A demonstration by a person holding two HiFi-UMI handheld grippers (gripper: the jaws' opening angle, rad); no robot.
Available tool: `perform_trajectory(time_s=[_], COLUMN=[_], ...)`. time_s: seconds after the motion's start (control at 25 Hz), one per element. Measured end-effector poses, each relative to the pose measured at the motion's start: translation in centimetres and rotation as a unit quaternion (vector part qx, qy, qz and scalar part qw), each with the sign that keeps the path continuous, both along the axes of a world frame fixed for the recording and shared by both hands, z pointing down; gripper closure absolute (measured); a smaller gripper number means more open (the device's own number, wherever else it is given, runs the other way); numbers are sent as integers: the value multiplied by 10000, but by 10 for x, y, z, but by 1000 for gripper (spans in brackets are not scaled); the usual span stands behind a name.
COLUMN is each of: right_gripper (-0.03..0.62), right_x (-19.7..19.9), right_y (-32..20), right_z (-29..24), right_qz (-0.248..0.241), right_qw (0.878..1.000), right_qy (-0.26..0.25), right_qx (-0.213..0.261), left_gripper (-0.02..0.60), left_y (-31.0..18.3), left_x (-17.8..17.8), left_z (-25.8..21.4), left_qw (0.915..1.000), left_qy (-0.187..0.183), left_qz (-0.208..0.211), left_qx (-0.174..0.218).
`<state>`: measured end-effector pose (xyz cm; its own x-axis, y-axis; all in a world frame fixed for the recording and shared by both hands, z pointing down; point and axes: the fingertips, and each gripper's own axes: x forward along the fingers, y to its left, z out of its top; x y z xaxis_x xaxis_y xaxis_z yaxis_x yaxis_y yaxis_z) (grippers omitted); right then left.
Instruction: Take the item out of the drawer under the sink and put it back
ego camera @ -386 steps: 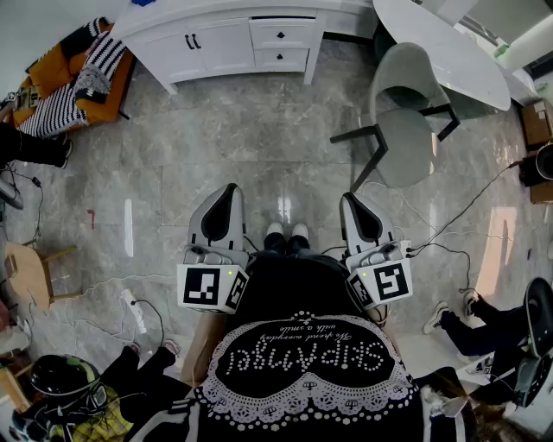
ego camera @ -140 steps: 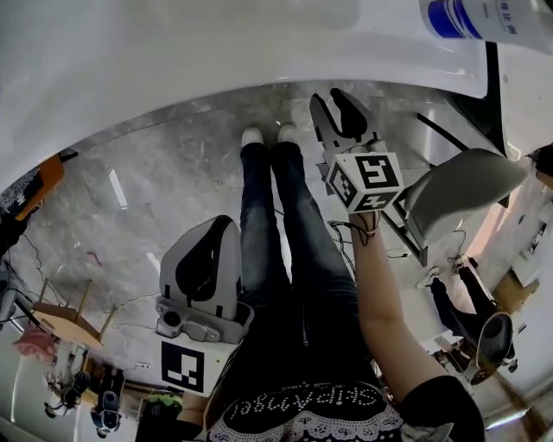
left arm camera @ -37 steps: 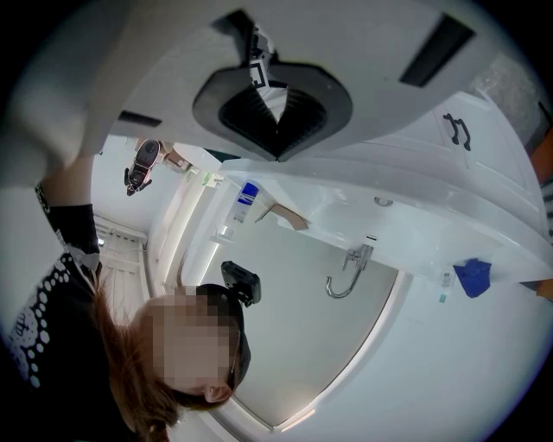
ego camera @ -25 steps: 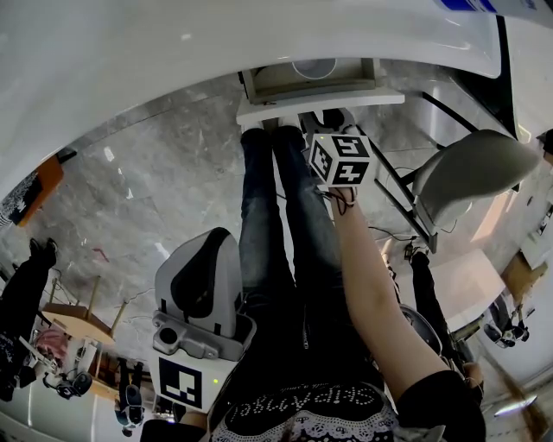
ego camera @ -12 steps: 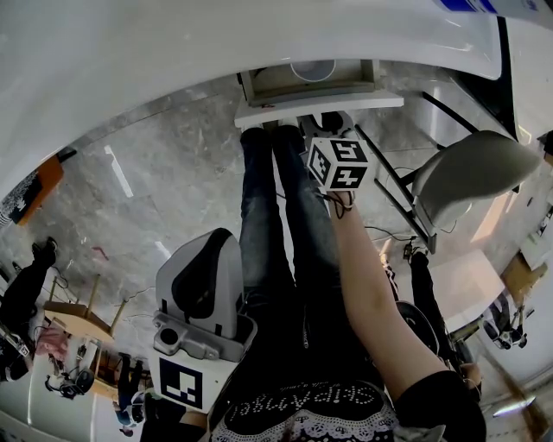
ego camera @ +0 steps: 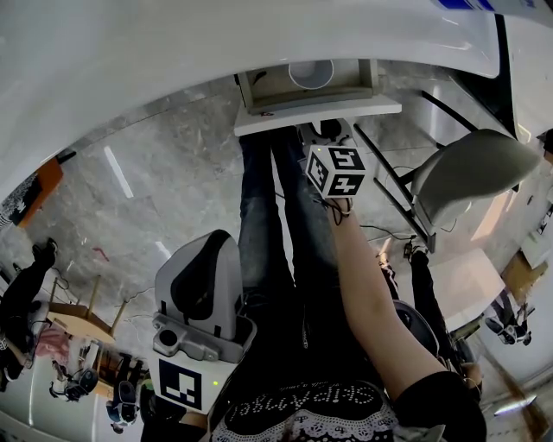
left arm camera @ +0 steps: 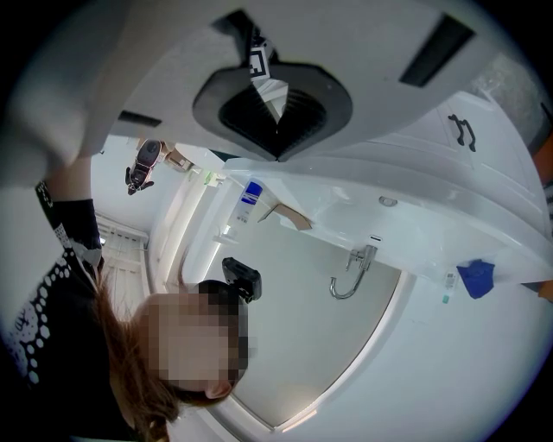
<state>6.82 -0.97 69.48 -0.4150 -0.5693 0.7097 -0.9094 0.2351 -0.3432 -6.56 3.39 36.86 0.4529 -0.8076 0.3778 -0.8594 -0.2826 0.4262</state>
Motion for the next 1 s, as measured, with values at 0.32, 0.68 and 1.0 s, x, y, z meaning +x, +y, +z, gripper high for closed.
perform_trajectory(time_s=[0.32,0.68,1.0], right_gripper=[439,450,450], right_x=[2,2,1], right_y=[5,9,8], right_z=[-3,-7,-5], right_qz=[49,-162,-152], right_qw=[10000,9999,9999], right_qy=[-24,4,80], right_qx=[-26,45,-21], left_gripper=[577,577,577], left_y=[-2,-3,-3], left_x=[-1,-3,-3], left_z=[-2,-5,-6], left_qw=[10000,10000,9999], left_qy=[0,25,30], left_qz=[-20,-23,-8], left_qx=[-1,71,110])
